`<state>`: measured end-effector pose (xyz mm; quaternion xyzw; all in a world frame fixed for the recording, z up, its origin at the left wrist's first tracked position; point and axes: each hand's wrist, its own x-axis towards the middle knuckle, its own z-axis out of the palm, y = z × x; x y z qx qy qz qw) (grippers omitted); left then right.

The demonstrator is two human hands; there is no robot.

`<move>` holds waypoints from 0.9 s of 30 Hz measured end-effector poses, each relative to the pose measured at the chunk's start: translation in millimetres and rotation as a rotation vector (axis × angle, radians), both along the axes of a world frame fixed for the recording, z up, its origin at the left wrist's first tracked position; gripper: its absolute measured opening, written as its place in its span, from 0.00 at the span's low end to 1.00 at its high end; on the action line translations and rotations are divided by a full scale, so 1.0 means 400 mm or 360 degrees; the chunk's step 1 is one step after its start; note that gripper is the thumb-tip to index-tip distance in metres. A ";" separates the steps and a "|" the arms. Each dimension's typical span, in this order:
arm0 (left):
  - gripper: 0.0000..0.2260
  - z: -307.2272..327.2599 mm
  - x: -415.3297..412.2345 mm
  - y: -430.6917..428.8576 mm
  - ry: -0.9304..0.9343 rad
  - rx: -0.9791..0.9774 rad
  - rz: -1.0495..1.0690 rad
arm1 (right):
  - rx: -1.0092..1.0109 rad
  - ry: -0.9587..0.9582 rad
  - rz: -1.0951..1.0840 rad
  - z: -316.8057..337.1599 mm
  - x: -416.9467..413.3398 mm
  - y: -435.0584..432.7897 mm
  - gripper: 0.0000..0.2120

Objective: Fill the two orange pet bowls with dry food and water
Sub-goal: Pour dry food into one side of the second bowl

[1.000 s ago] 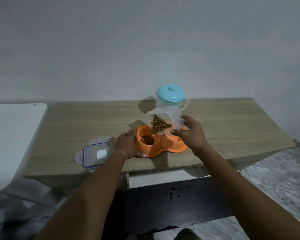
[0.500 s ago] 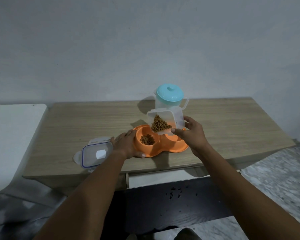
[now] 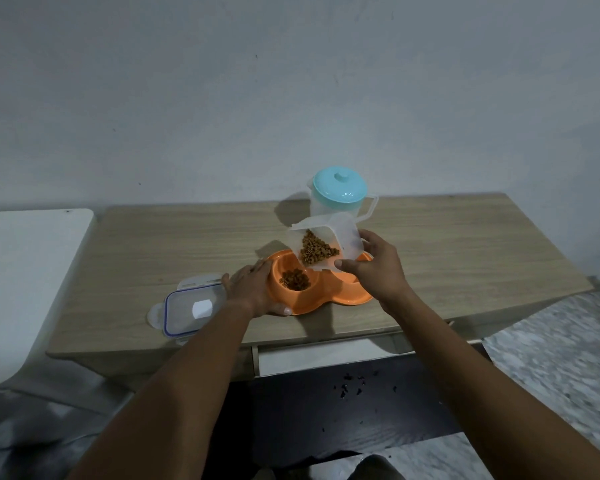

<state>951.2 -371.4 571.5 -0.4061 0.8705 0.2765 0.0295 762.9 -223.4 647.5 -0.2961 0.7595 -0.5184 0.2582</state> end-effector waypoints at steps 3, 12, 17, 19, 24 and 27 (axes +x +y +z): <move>0.53 -0.001 -0.002 -0.001 0.0006 -0.0001 0.0010 | -0.0027 -0.0124 -0.0033 -0.002 -0.003 -0.003 0.34; 0.54 -0.002 -0.001 -0.001 -0.0026 -0.0019 -0.0002 | -0.0033 -0.0312 -0.0110 -0.008 -0.017 0.016 0.36; 0.54 -0.005 0.001 -0.003 -0.0009 0.0000 0.0000 | -0.0029 -0.0190 -0.0050 -0.008 -0.012 0.012 0.35; 0.54 -0.002 -0.001 -0.003 -0.0013 0.0000 -0.0002 | -0.0018 -0.0155 -0.0028 -0.011 -0.011 0.007 0.35; 0.54 -0.010 -0.001 -0.010 -0.0012 0.0028 0.0006 | -0.0028 -0.0090 0.0008 -0.018 -0.009 -0.001 0.35; 0.53 -0.012 0.000 -0.009 -0.0003 0.0007 -0.0001 | -0.0064 -0.0173 -0.0054 -0.020 -0.008 0.002 0.36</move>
